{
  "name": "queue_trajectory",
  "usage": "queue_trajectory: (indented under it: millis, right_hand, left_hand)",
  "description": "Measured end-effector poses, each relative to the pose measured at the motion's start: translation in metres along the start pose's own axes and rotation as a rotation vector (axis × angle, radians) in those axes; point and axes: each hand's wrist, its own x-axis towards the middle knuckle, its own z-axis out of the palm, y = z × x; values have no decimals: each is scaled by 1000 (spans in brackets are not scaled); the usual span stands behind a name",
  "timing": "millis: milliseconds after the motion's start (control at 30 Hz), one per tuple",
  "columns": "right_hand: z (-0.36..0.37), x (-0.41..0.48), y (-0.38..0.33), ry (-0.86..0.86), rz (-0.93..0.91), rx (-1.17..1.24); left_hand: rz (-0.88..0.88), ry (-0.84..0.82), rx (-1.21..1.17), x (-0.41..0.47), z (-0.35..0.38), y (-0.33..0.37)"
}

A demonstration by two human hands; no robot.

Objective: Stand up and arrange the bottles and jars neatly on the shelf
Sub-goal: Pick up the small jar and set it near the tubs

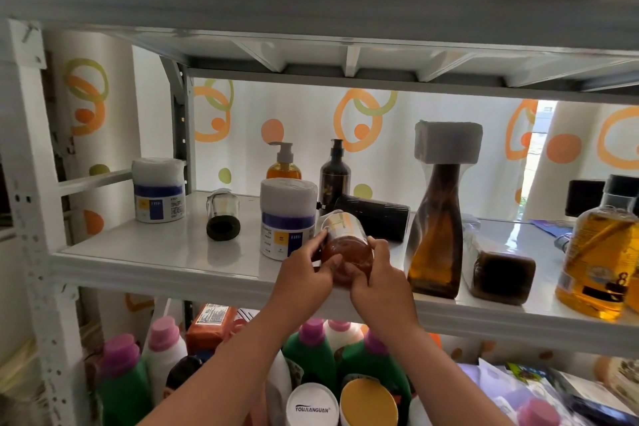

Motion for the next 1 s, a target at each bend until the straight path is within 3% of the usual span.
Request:
queue_trajectory:
  millis: [167,433,800,1000]
  right_hand:
    - [0,3,-3,-22,11,6]
    - [10,1,-6,44,44,-46]
    - [11,-6,-5,79,42,-67]
    - [7,-10,-2,133,19,37]
  left_hand:
    - [19,45,53,1,0,-1]
    - [61,-22,153,6,-8,-3]
    - [106,7,99,4,-3,-4]
    - [114,-1,37,6,2,-1]
